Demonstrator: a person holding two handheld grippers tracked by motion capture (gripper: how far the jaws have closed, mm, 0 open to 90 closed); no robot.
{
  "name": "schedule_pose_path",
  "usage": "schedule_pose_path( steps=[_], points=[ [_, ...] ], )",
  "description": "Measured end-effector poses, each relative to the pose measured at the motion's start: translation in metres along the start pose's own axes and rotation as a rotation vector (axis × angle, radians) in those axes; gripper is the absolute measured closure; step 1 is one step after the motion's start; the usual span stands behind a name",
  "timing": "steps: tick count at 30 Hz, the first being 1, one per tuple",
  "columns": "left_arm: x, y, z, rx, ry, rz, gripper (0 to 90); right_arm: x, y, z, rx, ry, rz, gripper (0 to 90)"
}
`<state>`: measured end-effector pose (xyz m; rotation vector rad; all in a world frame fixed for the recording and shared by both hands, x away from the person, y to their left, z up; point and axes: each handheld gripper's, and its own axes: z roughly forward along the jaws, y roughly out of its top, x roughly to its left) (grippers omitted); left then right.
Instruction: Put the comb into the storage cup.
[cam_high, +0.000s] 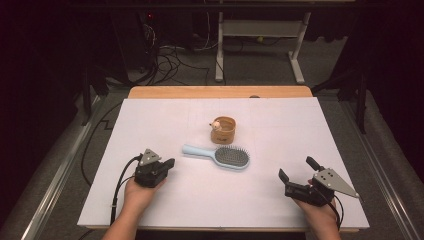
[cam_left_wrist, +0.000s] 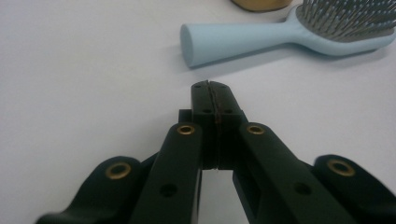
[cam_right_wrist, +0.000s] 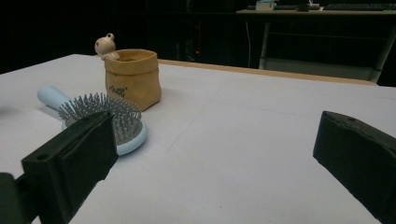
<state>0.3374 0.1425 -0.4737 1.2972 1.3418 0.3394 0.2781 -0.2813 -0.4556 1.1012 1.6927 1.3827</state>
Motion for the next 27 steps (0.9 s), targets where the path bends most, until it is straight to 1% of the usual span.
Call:
schedule_pose_path(
  steps=[1,3,8,12,15,18,20,22,24,25,27],
  points=[
    [-0.001,0.001,0.005,0.002,0.006,0.004,90.0,0.0,0.0,0.0,-0.001,0.001,0.001,0.2],
    [-0.004,0.003,0.016,0.0,0.007,-0.009,90.0,-0.001,0.0,0.0,-0.003,0.001,0.006,0.3],
    [-0.014,0.01,0.037,-0.011,-0.016,-0.009,90.0,-0.001,0.0,0.0,-0.002,0.005,0.005,0.2],
    [-0.018,0.014,0.052,-0.008,-0.005,-0.008,90.0,-0.002,-0.001,0.001,0.0,0.006,0.01,0.2],
    [-0.021,0.018,0.061,0.004,0.003,-0.015,90.0,-0.002,-0.001,0.001,0.001,0.007,0.011,0.3],
    [-0.028,0.019,0.071,0.02,0.02,0.021,90.0,-0.001,0.0,0.001,-0.002,0.01,0.011,0.3],
    [-0.031,0.019,0.078,0.031,0.029,0.029,90.0,-0.001,-0.001,0.001,-0.002,0.012,0.012,0.2],
    [-0.033,0.019,0.083,0.032,0.03,0.017,90.0,-0.002,-0.001,0.001,0.002,0.014,0.016,0.3],
    [-0.034,0.017,0.087,0.041,0.042,0.042,90.0,-0.002,-0.001,0.002,0.001,0.014,0.016,0.3],
    [-0.034,0.016,0.089,0.045,0.048,0.047,90.0,-0.002,-0.001,0.001,0.001,0.014,0.016,0.2],
    [-0.033,0.015,0.092,0.053,0.048,0.042,90.0,-0.002,-0.001,0.001,0.001,0.014,0.017,0.3]
  ],
)
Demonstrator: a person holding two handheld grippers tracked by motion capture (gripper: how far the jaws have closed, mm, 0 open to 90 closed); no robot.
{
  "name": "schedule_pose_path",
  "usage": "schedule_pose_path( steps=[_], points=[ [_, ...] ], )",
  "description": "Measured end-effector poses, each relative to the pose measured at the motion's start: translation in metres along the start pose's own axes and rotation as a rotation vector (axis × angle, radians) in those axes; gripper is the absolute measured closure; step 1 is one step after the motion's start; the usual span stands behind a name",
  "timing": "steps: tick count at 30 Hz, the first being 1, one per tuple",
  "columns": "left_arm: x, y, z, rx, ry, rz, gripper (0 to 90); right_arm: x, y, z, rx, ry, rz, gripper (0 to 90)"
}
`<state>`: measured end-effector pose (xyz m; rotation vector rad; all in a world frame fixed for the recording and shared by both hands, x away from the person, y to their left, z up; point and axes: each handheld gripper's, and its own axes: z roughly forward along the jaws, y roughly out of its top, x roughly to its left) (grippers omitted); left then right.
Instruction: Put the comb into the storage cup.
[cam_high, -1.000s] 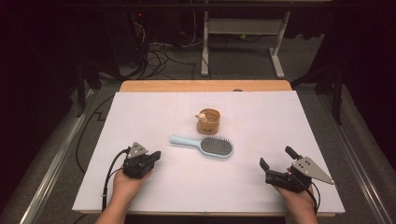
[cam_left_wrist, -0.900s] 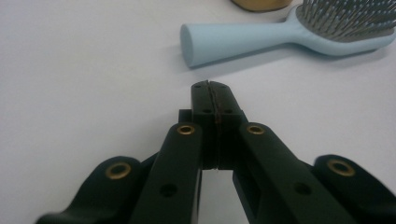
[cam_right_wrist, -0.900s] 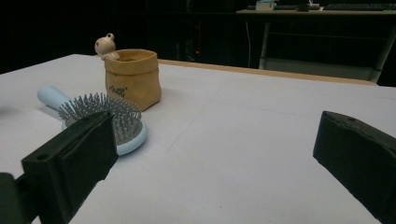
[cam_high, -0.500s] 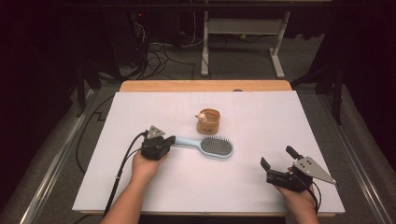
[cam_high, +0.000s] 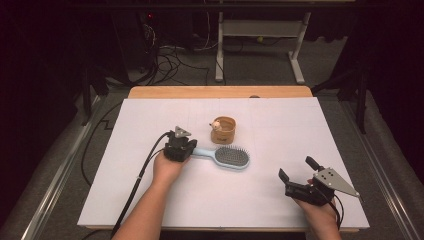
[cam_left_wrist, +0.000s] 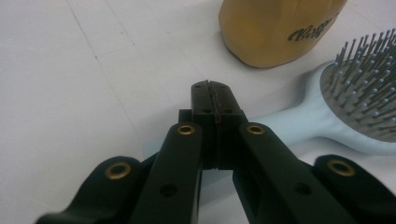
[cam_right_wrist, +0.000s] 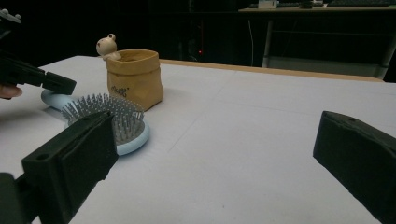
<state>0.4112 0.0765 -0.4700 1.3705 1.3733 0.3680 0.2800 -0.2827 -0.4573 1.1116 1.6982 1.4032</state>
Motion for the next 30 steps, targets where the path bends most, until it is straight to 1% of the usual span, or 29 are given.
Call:
schedule_pose_path(
  steps=[2,6,13,16,17,18,21,26,28,30],
  points=[
    [-0.001,0.0,0.001,0.01,0.001,0.006,90.0,0.0,0.0,0.0,0.0,0.001,-0.002,0.3],
    [-0.001,0.0,-0.001,0.038,0.006,0.033,90.0,0.001,0.0,0.0,0.0,0.001,-0.003,0.3],
    [0.001,-0.003,0.001,0.062,0.015,0.043,90.0,0.002,0.0,0.0,0.001,0.002,-0.007,0.3],
    [0.001,-0.008,0.001,0.091,0.022,0.071,90.0,0.001,0.0,0.0,0.001,0.001,-0.006,0.3],
    [0.001,-0.011,0.0,0.102,0.028,0.088,90.0,0.001,0.0,0.0,0.001,0.0,-0.005,0.3],
    [0.0,-0.014,-0.003,0.11,0.032,0.125,90.0,0.0,0.0,0.0,-0.001,-0.002,-0.003,0.3],
    [-0.004,-0.021,-0.012,0.117,0.022,0.165,90.0,0.0,0.0,-0.001,-0.002,-0.004,-0.002,0.3],
    [-0.007,-0.03,-0.036,0.109,-0.013,0.182,90.0,0.0,0.0,-0.002,-0.005,-0.009,0.003,0.3],
    [-0.007,-0.035,-0.044,0.11,-0.019,0.2,90.0,0.001,0.001,-0.002,-0.005,-0.01,0.0,0.3],
    [-0.007,-0.038,-0.051,0.111,-0.026,0.2,90.0,0.001,0.001,-0.002,-0.004,-0.011,-0.001,0.3]
  ],
)
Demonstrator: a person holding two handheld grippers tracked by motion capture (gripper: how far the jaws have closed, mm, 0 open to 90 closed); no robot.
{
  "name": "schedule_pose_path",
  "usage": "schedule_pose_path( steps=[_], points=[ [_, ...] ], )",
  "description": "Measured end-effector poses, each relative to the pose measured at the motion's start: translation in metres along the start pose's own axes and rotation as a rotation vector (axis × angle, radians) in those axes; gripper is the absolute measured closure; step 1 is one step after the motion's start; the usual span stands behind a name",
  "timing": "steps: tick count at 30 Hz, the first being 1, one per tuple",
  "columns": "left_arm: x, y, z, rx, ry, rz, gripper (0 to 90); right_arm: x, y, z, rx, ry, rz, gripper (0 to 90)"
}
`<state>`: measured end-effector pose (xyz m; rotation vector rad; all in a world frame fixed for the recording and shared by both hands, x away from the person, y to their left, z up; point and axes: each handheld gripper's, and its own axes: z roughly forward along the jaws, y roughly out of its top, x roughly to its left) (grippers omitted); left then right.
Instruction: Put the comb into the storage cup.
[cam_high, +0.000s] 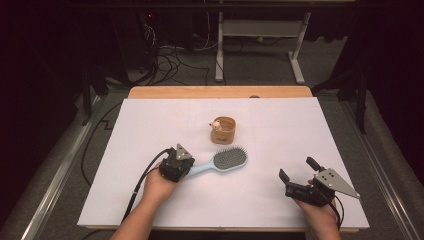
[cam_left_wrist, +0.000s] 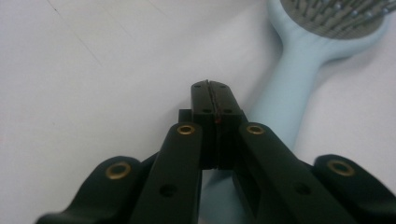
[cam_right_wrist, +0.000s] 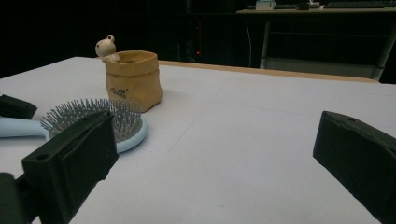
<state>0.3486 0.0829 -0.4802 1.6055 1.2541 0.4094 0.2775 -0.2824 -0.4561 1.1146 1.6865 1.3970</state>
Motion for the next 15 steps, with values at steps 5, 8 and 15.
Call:
schedule_pose_path(
  steps=[5,8,15],
  points=[
    [-0.003,-0.012,-0.015,0.007,-0.018,0.018,90.0,0.0,0.0,-0.001,-0.002,-0.002,0.001,0.3],
    [-0.006,-0.017,-0.024,0.005,-0.038,0.001,90.0,-0.001,0.0,-0.001,-0.002,-0.004,0.005,0.3],
    [-0.013,-0.026,-0.038,0.009,-0.069,0.003,90.0,-0.001,0.0,-0.001,-0.001,-0.003,0.005,0.3]
  ],
)
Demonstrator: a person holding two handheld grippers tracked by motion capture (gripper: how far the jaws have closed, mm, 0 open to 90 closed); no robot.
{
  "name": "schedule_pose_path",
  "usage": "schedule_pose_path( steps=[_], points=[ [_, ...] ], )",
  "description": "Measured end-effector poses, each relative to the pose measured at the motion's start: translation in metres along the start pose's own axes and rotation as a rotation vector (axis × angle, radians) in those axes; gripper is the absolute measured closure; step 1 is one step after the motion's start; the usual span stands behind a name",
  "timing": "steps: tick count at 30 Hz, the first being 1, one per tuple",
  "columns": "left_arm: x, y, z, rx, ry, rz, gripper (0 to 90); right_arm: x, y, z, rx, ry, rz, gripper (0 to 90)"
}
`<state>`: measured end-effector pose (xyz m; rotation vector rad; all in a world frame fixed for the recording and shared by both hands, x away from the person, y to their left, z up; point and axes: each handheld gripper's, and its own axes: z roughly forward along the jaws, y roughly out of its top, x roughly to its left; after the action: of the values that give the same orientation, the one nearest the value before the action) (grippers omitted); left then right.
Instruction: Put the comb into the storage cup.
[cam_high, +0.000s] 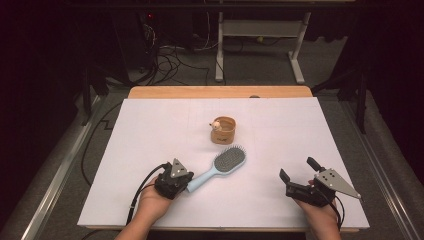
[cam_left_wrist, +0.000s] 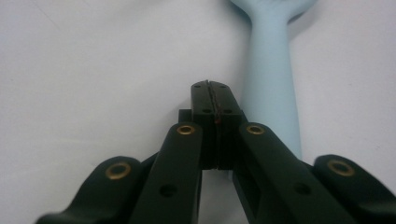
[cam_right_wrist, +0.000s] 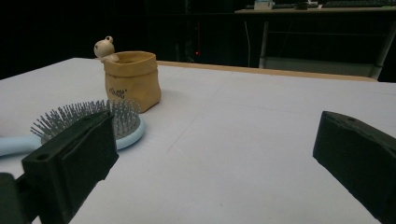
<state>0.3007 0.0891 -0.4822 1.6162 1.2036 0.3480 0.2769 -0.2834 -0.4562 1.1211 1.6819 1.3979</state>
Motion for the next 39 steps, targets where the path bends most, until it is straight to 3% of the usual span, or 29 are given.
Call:
schedule_pose_path(
  steps=[15,18,23,29,34,39],
  points=[
    [-0.005,-0.005,-0.009,-0.035,-0.038,-0.035,90.0,0.0,0.0,0.001,0.001,0.003,0.001,0.3],
    [-0.001,-0.005,-0.009,-0.041,-0.035,-0.04,90.0,0.0,0.0,0.0,0.0,0.004,0.003,0.3],
    [0.012,-0.005,-0.013,-0.098,-0.028,-0.075,89.3,0.0,0.0,0.0,-0.003,0.002,0.002,0.3],
    [0.018,-0.002,-0.019,-0.138,-0.046,-0.087,73.9,0.0,0.0,0.0,-0.006,0.003,0.003,0.3],
    [0.02,0.003,-0.022,-0.178,-0.041,-0.093,44.2,0.0,0.001,-0.001,-0.008,0.002,0.004,0.3],
    [0.017,0.008,-0.027,-0.224,-0.064,-0.096,27.8,0.0,0.001,-0.001,-0.008,0.0,0.003,0.3]
  ],
)
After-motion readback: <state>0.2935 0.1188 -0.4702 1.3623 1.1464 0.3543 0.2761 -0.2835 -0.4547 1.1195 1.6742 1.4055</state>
